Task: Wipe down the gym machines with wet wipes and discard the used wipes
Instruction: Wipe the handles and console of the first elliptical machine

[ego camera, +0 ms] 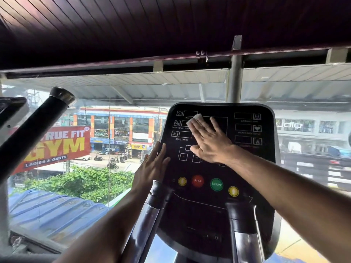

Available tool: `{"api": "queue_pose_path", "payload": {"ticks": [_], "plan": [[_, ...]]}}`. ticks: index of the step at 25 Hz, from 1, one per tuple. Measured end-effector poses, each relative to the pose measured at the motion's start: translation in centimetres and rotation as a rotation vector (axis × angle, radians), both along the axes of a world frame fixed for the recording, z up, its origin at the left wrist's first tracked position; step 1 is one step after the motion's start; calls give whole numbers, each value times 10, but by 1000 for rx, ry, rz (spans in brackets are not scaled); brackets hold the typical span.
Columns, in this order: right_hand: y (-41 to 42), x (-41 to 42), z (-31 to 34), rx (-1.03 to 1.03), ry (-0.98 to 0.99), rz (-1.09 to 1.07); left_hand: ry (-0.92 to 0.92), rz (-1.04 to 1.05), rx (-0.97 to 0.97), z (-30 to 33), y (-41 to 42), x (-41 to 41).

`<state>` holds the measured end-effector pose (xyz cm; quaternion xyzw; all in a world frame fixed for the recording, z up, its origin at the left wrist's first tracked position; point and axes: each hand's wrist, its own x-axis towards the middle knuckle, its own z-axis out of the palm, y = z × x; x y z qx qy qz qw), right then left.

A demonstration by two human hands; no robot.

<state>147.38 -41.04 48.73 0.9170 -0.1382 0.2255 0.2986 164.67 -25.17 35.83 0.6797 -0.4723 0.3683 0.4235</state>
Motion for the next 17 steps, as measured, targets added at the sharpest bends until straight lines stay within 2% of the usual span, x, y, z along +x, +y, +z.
{"api": "queue_pose_path", "payload": {"ticks": [2, 4, 6, 9, 11, 13, 17], "plan": [[10, 1, -28, -99, 60, 62, 7, 5, 22, -1, 2, -2], [3, -5, -23, -176, 101, 82, 56, 26, 70, -1, 6, -6], [-10, -15, 2, -77, 18, 22, 121, 39, 102, 0, 9, -8], [-6, -14, -7, 57, -100, -11, -58, 90, 133, 2, 6, -4], [8, -6, -39, -84, -18, 33, -179, 141, 235, 4, 3, 0], [6, -7, -42, -140, 18, 56, -196, 163, 269, 6, 4, 2], [-16, -25, -7, 83, -198, -85, -157, 186, 300, 7, 3, 3]]}}
